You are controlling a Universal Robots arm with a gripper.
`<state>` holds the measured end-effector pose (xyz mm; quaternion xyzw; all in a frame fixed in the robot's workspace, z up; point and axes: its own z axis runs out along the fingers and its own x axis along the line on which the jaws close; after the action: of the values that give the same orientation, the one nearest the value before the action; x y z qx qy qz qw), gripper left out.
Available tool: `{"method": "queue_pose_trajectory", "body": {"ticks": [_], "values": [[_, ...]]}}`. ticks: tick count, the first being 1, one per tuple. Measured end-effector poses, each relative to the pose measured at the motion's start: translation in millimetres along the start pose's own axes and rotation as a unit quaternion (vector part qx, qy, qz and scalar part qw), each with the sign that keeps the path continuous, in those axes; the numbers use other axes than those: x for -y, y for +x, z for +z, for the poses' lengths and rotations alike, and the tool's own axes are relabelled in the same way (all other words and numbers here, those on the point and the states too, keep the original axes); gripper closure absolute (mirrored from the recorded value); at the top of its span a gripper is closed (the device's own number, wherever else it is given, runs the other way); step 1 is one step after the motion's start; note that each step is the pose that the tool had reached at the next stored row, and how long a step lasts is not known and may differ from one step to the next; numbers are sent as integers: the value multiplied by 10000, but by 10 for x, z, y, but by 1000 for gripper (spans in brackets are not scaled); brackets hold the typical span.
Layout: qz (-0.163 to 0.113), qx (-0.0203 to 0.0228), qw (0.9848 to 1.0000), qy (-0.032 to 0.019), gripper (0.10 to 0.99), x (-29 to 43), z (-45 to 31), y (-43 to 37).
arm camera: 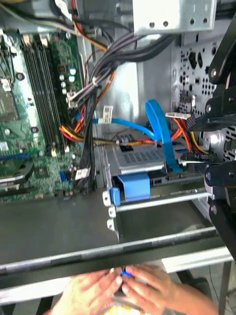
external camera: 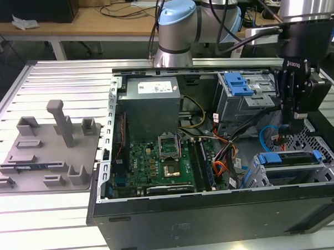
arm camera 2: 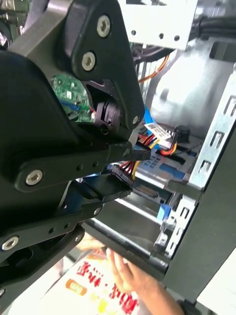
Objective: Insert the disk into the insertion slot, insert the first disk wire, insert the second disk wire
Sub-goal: 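Insert the first disk wire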
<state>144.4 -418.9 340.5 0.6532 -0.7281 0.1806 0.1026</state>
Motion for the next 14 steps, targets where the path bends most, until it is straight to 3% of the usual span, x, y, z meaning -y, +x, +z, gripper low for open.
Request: {"method": "queue_pose_trajectory", "body": {"ticks": [1, 3, 14], "values": [[8, 74, 10000, -6, 698, 1, 3, 7], [12, 113, 9999, -10, 698, 2, 0, 14], [13, 114, 9999, -10, 698, 1, -26, 26]]}}
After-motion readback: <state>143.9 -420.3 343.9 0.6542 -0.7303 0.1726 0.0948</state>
